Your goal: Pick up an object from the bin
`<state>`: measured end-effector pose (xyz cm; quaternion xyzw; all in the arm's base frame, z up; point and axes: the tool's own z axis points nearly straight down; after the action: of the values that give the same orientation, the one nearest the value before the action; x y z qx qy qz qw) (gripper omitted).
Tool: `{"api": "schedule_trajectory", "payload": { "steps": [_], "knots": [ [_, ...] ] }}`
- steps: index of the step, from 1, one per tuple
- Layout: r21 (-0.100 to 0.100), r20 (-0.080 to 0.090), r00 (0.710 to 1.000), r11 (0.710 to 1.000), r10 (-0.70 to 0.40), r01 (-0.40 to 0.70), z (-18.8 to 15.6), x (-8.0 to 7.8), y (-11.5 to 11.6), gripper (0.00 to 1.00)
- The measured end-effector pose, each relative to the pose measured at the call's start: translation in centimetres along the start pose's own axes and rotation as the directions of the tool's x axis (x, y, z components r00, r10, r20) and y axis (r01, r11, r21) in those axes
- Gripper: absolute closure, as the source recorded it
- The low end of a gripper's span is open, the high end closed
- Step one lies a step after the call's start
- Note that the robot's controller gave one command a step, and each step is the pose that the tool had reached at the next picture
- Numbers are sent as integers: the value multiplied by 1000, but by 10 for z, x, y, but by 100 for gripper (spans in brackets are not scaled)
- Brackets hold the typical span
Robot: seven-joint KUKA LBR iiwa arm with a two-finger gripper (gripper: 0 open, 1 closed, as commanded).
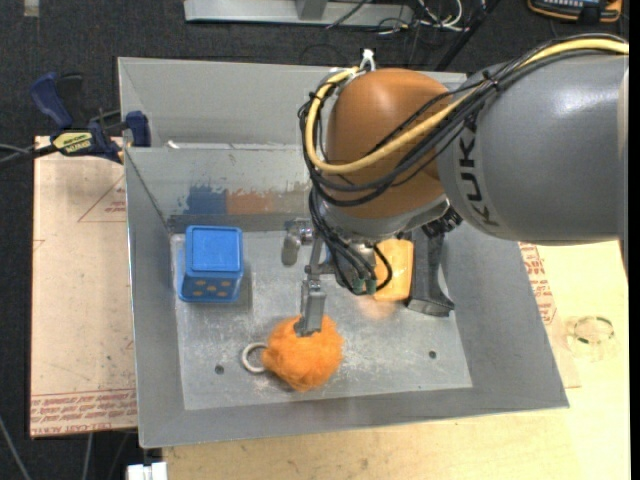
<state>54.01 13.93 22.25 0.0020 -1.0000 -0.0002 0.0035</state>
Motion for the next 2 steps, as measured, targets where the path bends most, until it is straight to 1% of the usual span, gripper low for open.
{"api": "schedule_trajectory", "payload": {
  "steps": [1, 2],
  "knots": [
    [-1, 8, 1000, 1000, 3, -3, -5, -2, -1, 0],
    [-1, 12, 998, 998, -69, 69, 21, 7, -5, 0]
  ]
}}
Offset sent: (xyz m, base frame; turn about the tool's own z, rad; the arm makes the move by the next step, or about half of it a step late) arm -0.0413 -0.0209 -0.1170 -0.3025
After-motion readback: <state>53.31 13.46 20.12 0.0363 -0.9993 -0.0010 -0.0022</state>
